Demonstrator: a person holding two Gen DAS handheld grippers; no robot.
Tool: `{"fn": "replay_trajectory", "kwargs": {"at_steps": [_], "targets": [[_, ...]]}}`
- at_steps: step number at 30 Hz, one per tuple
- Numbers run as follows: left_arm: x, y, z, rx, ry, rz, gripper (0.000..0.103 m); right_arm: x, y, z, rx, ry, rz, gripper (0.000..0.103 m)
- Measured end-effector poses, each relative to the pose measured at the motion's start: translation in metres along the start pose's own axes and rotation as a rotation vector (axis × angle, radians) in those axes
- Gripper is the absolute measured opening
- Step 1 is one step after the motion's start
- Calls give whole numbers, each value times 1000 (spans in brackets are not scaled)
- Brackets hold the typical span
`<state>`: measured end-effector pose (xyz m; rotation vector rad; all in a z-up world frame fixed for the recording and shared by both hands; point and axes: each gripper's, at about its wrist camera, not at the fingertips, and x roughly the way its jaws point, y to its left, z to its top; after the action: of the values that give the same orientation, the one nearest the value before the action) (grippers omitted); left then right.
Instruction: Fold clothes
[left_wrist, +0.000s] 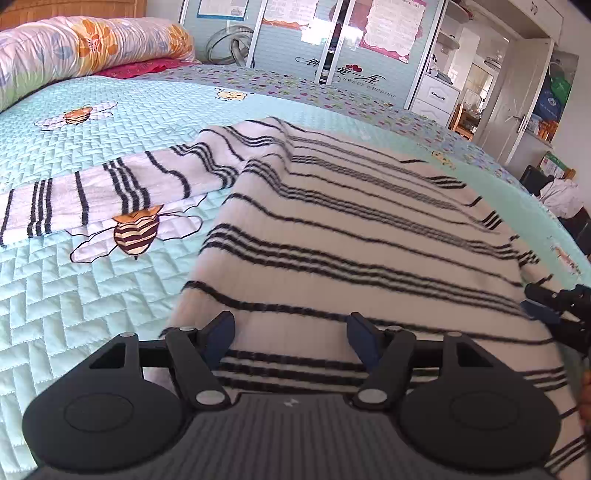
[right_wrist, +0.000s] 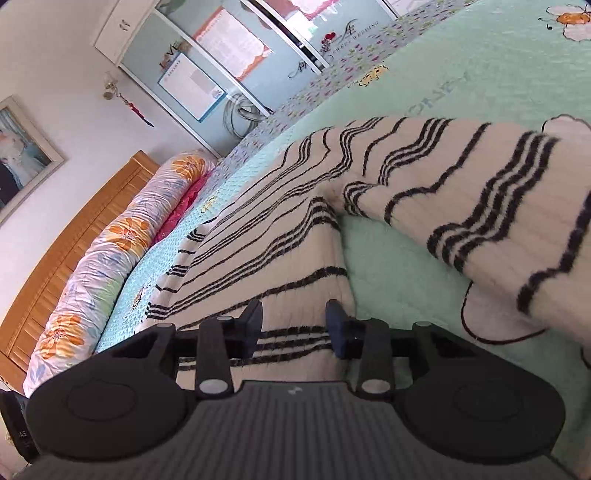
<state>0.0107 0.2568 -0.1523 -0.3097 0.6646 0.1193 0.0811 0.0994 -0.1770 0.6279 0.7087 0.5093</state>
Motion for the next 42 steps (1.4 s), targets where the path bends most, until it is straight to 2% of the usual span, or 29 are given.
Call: {"fn": "replay_trajectory", "kwargs": {"at_steps": [2, 5, 6, 9, 10, 11, 12, 13, 15, 18, 20, 21, 22, 24, 25, 26, 27, 28, 29, 31, 37, 39, 41, 42], "targets": [[-8, -13, 11, 8, -42, -62, 69, 3, 8, 10, -8, -30, 26, 41], [0, -30, 30, 44, -89, -97, 70, 8, 20, 26, -20, -75, 64, 46], [9, -31, 36, 39, -95, -88, 70, 9, 24, 31, -24, -89, 77, 48], [50, -16, 37, -14, -73, 14, 70, 34, 9, 39, 5, -75, 66, 53], [62, -9, 33, -35, -55, 52, 69, 46, 3, 35, -19, -51, 11, 53], [74, 0, 28, -58, -33, 92, 67, 57, -3, 32, -42, -27, -43, 36], [73, 0, 27, -69, -40, 109, 69, 56, -8, 29, -26, -49, -26, 29], [68, -3, 28, -76, -61, 117, 69, 54, -12, 27, -10, -70, -9, 30], [62, -17, 36, -115, -44, 132, 68, 54, -12, 25, -21, -76, -3, 30], [61, -48, 54, -179, -98, -52, 70, 58, -9, 25, -28, -77, -1, 31], [74, -73, 66, -163, -174, -111, 73, 57, -7, 25, -28, -78, 0, 31], [87, -83, 69, -151, -222, -128, 78, 57, -7, 24, -28, -76, 1, 32], [103, -89, 66, -145, -250, -111, 81, 57, -7, 24, -26, -74, 3, 32], [130, -90, 58, -163, -262, -67, 80, 53, -7, 29, -20, -58, 3, 33], [137, -85, 54, -195, -247, -60, 76, 50, -1, 35, -42, -44, 5, 37], [144, -81, 51, -226, -232, -53, 78, 48, 4, 41, -64, -31, 9, 42], [141, -76, 48, -249, -258, -80, 88, 44, 13, 51, -119, -46, 27, 44], [138, -70, 44, -273, -284, -102, 98, 44, 20, 66, -176, -68, 40, 50], [139, -65, 43, -301, -271, -106, 98, 43, 28, 81, -232, -88, 53, 57], [141, -65, 45, -305, -259, -105, 98, 60, 35, 120, -302, -90, 29, 62], [142, -66, 48, -294, -252, -119, 101, 161, 2, 214, -334, 41, -70, 62], [143, -63, 47, -303, -255, -132, 101, 186, -8, 218, -347, 86, -91, 62], [143, -63, 47, -302, -254, -137, 102, 205, -20, 217, -308, 166, -41, 62], [143, -63, 47, -302, -254, -138, 102, 210, -22, 214, -323, 187, -48, 62]]}}
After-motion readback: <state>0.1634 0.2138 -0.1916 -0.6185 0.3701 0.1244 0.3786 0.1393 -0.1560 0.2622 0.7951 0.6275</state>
